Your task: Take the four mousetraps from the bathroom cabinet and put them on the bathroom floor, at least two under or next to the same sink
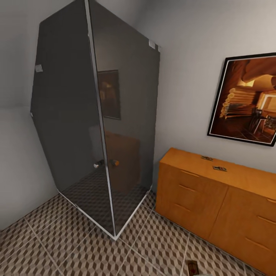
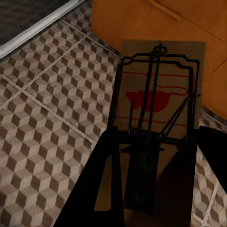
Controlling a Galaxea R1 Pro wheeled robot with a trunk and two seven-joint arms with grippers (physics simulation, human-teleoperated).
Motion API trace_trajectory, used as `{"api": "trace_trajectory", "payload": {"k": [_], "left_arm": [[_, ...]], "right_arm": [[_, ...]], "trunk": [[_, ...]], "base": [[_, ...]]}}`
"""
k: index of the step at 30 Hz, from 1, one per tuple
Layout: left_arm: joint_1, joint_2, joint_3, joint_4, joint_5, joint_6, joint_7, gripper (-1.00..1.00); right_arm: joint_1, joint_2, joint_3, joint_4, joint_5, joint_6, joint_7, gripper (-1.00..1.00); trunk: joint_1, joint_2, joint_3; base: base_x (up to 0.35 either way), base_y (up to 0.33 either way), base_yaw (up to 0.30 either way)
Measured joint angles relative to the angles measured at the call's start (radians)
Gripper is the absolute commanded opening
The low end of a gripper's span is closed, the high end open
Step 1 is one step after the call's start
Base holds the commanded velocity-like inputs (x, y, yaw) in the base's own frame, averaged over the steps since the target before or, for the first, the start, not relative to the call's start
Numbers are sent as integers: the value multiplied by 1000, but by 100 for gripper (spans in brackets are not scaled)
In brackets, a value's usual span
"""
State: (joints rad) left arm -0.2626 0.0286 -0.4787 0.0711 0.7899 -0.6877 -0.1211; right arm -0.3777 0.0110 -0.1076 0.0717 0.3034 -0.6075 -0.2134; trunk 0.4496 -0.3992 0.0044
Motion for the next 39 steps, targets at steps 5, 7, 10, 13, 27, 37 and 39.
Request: {"api": "trace_trajectory", "payload": {"k": [5,7,10,13,27,37,39], "left_arm": [[0,0,2,0,1,1,0,-100],[0,0,3,0,1,1,0,-100],[0,-1,3,0,2,1,-1,-100],[0,-1,3,0,2,1,-1,-100],[0,-1,0,-1,3,1,-5,-100],[0,0,-6,-1,-1,3,-8,-100],[0,0,-5,-1,0,3,-8,-100]], "right_arm": [[0,0,0,0,0,0,-1,-100],[0,0,0,0,0,0,-1,-100],[0,0,0,0,0,0,-1,-100],[0,0,0,0,1,0,-1,-100],[0,0,5,0,3,2,10,-100],[0,0,5,0,3,6,10,-100],[0,0,5,0,3,7,10,-100]], "trunk": [[0,0,0],[0,0,0],[0,0,0],[0,0,0],[0,0,0],[0,0,0],[0,0,0]], "base": [[0,0,300],[0,0,300],[0,0,300],[0,0,300],[0,0,300],[0,0,300],[0,0,300]]}}
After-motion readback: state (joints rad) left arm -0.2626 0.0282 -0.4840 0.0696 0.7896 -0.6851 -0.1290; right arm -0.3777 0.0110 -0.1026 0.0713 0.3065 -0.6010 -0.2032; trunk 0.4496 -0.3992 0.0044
